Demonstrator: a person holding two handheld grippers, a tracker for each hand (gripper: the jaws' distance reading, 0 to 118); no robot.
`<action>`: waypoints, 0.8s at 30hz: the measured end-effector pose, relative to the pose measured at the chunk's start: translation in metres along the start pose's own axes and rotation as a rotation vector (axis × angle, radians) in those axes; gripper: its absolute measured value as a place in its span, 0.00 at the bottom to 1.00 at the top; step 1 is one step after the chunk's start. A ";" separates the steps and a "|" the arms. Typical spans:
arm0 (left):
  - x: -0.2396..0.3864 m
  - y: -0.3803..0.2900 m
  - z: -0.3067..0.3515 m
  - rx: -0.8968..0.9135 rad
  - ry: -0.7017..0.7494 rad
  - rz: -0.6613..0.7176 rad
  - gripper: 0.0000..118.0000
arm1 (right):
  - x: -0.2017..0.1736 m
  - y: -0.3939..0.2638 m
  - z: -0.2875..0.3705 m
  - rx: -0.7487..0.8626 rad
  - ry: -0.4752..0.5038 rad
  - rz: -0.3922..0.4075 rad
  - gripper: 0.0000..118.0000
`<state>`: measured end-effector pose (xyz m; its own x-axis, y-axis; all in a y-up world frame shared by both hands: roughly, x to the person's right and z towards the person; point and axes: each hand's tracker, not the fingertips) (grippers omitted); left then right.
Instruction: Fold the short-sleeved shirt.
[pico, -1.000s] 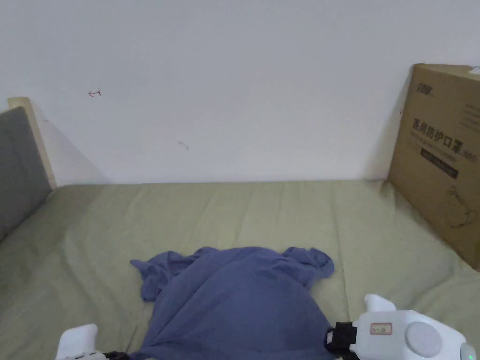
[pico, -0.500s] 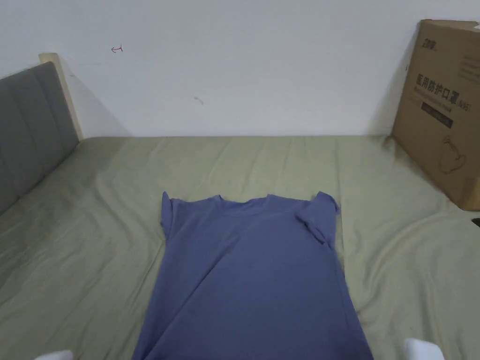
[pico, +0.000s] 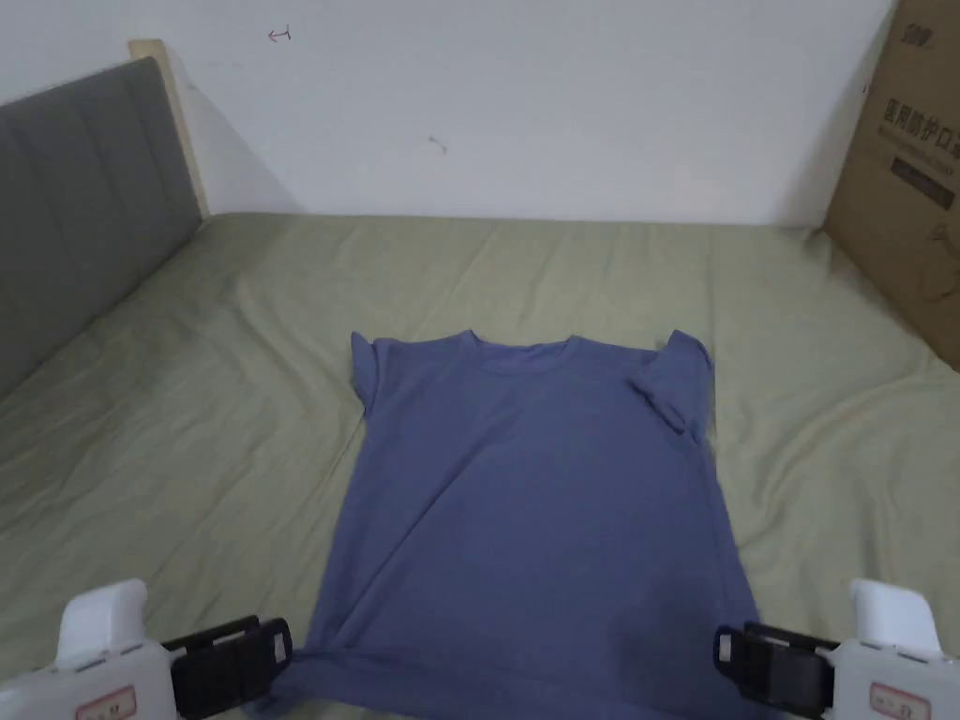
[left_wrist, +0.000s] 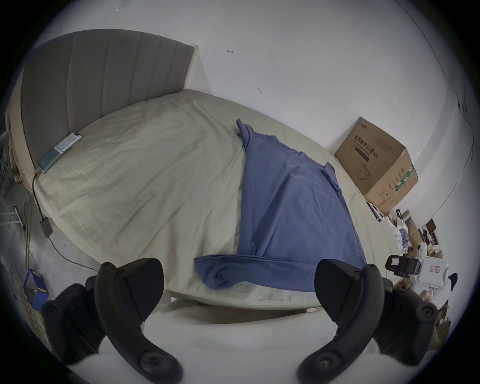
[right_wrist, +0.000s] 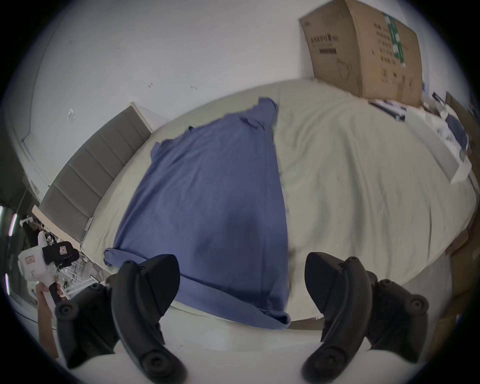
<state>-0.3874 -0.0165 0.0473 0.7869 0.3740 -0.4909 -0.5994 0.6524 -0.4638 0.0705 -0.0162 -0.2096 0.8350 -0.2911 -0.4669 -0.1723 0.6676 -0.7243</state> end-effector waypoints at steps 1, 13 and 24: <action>0.000 0.002 0.005 0.001 0.003 -0.004 0.96 | -0.005 0.004 0.005 0.016 0.022 0.026 0.76; -0.019 -0.030 0.004 -0.030 0.062 0.066 0.00 | -0.077 0.010 -0.004 0.008 0.150 0.212 0.00; -0.012 -0.005 -0.098 -0.194 0.204 0.026 0.91 | -0.105 0.011 -0.042 -0.095 0.193 0.261 0.00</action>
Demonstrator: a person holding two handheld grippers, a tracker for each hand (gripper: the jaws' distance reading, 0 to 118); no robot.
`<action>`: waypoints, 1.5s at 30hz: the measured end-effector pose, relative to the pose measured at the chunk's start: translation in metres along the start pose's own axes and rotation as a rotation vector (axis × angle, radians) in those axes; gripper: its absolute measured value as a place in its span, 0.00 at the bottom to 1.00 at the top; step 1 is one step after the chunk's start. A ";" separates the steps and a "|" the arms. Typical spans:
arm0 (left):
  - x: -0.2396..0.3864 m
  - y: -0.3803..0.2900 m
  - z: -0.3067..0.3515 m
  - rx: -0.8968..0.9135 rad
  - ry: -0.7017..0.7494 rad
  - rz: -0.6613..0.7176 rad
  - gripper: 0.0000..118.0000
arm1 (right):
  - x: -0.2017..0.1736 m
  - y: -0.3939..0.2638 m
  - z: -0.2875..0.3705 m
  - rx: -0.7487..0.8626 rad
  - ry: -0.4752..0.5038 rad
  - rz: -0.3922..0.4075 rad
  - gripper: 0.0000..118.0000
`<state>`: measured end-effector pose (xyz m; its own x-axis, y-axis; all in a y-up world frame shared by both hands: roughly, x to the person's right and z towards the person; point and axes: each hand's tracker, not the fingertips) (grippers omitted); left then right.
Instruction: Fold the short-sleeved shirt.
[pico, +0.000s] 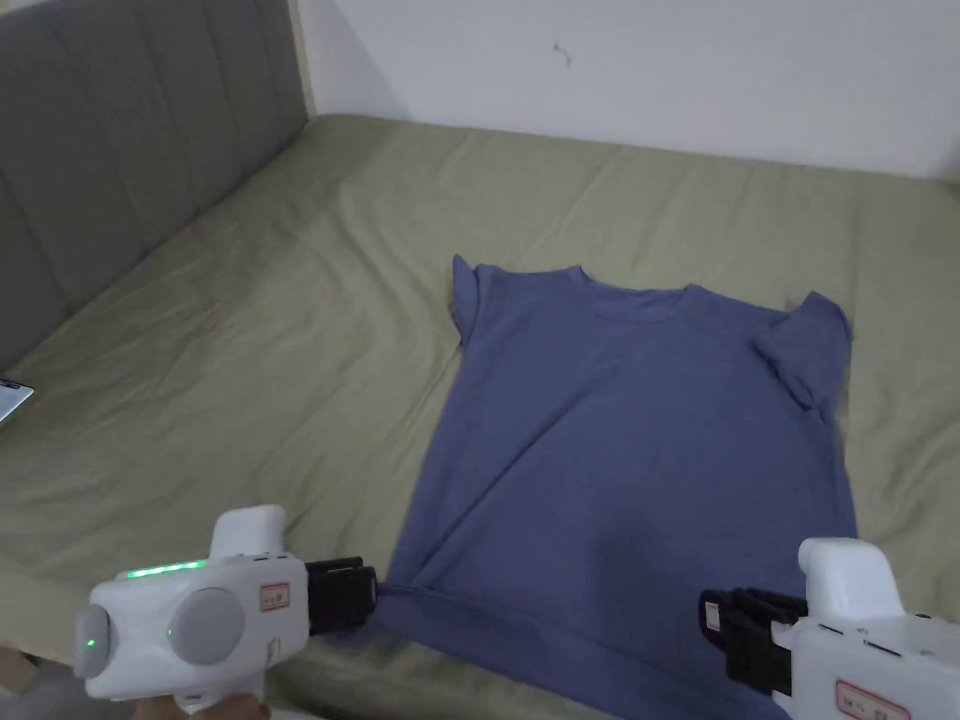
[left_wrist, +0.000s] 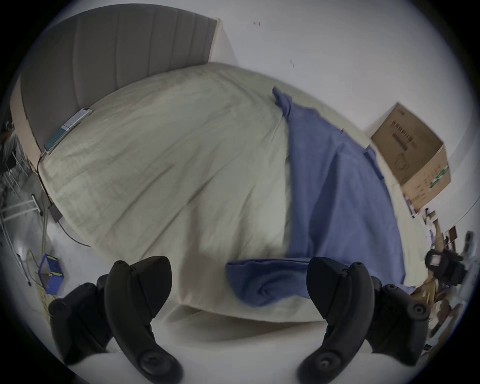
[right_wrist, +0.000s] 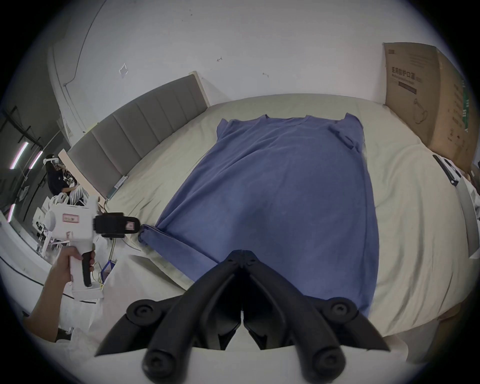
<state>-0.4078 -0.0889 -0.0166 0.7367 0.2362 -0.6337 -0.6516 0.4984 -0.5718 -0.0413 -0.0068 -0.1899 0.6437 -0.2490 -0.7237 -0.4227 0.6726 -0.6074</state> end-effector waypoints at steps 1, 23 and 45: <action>0.003 0.000 -0.007 -0.016 0.001 -0.015 0.91 | 0.000 0.001 -0.003 -0.006 0.003 0.001 0.00; 0.020 0.023 0.050 0.083 -0.161 -0.079 0.04 | 0.031 0.157 -0.111 -0.107 0.059 0.097 0.00; 0.029 0.070 -0.022 -0.004 -0.255 0.029 0.04 | -0.035 0.415 -0.508 -0.337 -0.047 0.263 0.73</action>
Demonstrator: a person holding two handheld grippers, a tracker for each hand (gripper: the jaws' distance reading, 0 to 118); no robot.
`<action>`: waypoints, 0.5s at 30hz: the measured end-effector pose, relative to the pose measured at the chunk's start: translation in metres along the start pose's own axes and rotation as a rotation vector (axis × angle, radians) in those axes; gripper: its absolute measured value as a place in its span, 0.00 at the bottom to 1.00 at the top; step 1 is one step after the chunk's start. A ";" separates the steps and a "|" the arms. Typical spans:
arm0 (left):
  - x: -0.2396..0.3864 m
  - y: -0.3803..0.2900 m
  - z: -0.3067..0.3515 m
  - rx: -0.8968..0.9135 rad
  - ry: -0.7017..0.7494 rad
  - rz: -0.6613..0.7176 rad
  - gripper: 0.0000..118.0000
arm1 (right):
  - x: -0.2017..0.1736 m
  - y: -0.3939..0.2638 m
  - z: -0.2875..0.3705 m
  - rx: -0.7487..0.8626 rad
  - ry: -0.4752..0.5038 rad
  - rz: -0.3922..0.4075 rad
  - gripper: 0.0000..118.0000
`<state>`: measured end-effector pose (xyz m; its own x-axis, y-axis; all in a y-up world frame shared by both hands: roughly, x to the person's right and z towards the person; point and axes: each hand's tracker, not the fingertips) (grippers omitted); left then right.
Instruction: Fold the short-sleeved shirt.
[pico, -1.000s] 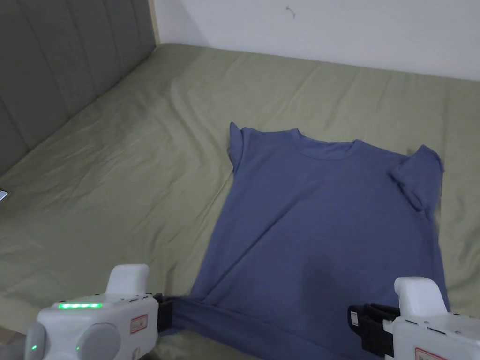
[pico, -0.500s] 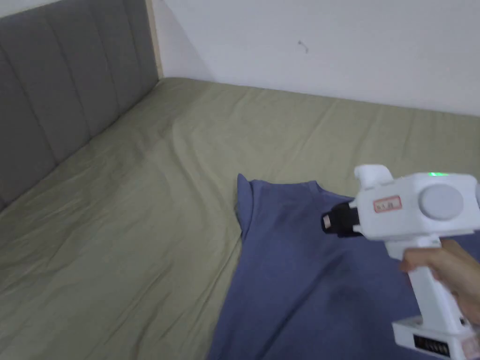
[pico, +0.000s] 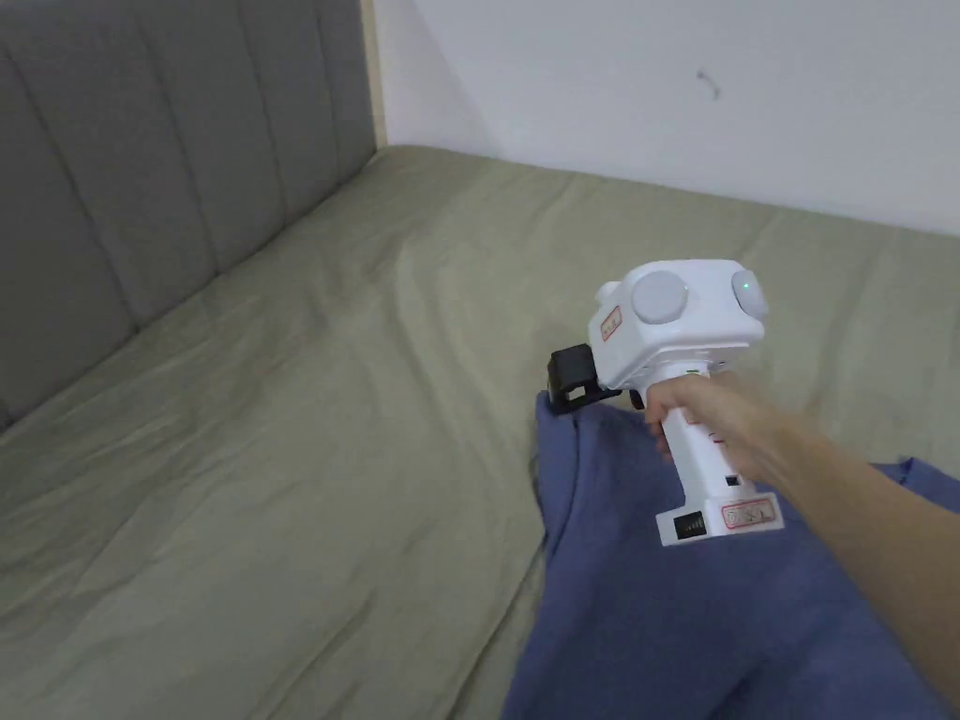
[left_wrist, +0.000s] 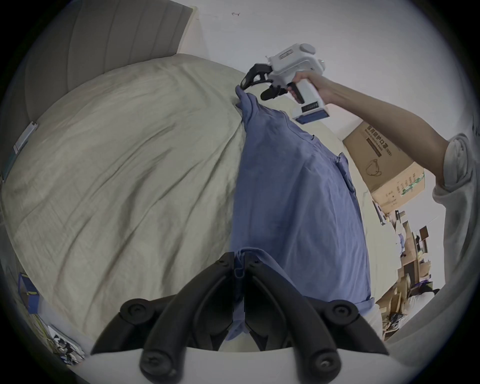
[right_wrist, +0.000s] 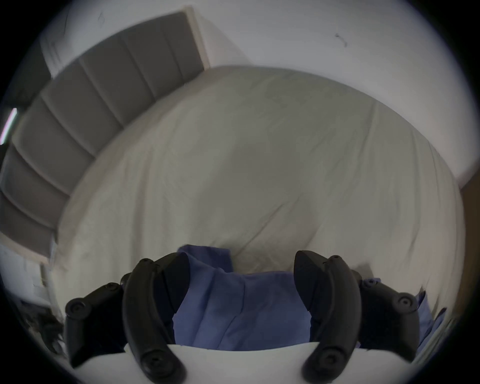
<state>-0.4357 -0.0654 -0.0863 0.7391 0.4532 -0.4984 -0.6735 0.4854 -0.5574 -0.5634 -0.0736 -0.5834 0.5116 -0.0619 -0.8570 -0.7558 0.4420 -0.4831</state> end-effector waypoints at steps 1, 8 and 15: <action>-0.002 0.000 0.000 0.010 -0.030 0.020 0.04 | -0.004 -0.008 -0.007 -0.027 0.003 0.029 0.65; -0.004 -0.004 0.000 0.008 0.005 -0.011 0.04 | 0.000 -0.013 -0.007 0.052 0.004 -0.031 0.04; 0.006 0.001 0.004 0.069 0.003 0.043 0.04 | 0.015 -0.010 0.063 0.153 0.048 -0.126 0.04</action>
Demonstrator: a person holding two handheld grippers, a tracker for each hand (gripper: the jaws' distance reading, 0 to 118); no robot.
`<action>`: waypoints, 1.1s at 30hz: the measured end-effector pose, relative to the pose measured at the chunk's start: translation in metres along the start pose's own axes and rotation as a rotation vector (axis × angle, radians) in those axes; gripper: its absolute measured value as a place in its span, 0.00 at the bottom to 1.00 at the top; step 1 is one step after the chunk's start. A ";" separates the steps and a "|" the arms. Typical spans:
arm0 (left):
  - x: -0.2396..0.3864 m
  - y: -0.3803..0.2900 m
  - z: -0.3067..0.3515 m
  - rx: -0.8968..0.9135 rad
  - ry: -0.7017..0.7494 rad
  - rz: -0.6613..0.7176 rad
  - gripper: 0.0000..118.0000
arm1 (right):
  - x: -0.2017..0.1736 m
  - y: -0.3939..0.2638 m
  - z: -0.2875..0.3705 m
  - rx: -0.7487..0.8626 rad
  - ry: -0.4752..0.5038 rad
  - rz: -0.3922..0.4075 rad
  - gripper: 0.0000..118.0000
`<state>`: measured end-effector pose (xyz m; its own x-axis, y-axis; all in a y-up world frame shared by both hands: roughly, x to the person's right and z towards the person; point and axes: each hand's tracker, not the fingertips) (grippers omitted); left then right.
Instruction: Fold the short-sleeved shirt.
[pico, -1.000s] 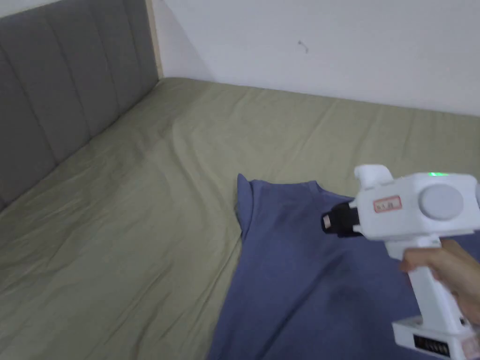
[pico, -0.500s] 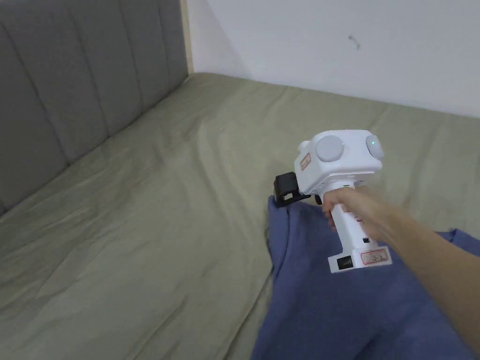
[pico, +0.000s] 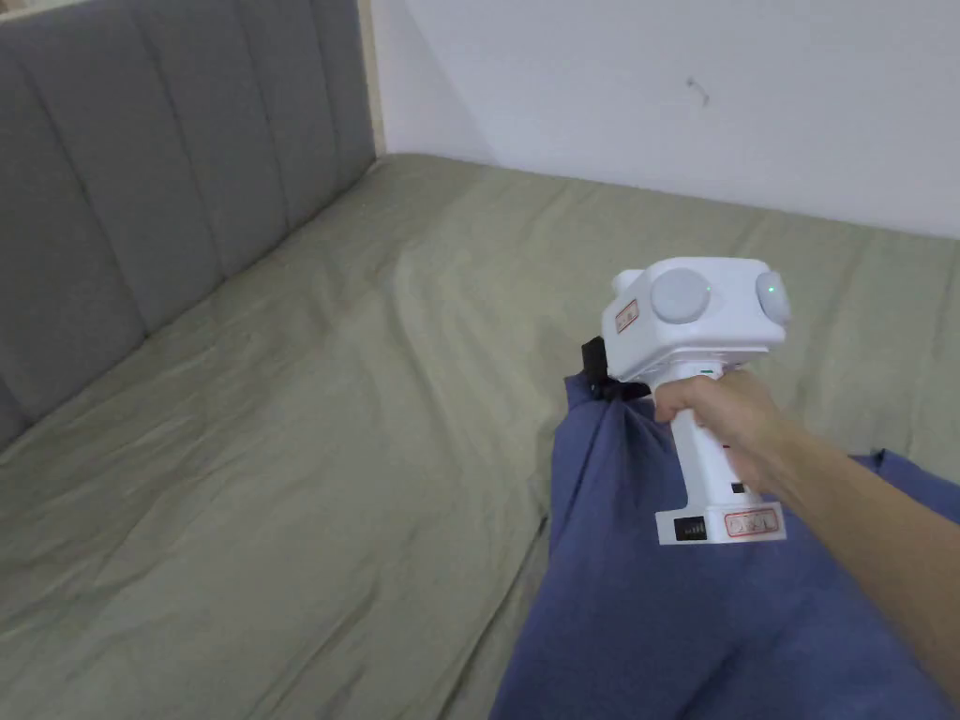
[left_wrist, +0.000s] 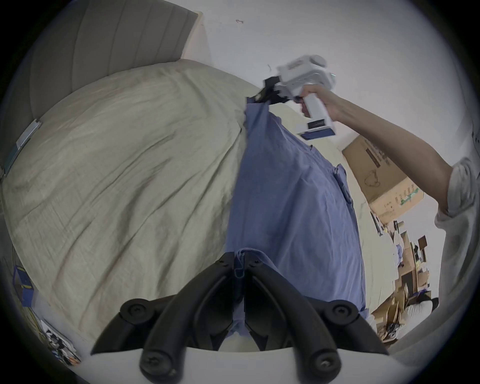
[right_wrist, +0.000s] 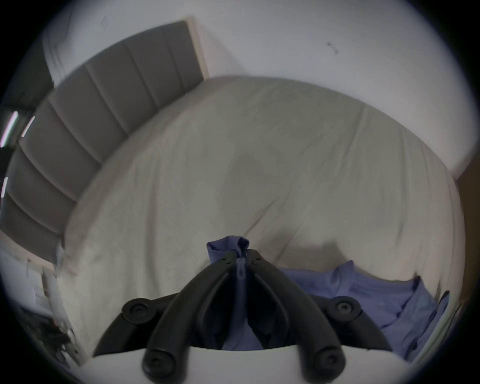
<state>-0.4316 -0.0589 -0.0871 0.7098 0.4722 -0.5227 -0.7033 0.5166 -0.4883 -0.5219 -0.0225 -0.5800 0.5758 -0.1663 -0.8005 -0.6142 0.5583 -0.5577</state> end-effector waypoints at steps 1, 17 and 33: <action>0.001 0.001 0.002 0.012 -0.011 0.002 0.04 | 0.003 0.007 0.019 0.030 -0.020 0.000 0.04; 0.066 0.114 0.105 0.392 0.045 -0.144 0.04 | 0.108 -0.004 0.459 0.515 -0.055 -0.289 0.04; 0.198 0.307 0.249 0.697 0.032 -0.362 0.04 | 0.131 -0.083 0.687 0.738 -0.269 -0.320 0.04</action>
<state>-0.4971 0.3712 -0.1664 0.8811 0.1741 -0.4396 -0.2345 0.9682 -0.0866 -0.0241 0.4677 -0.4880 0.8279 -0.2602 -0.4968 0.0565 0.9201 -0.3877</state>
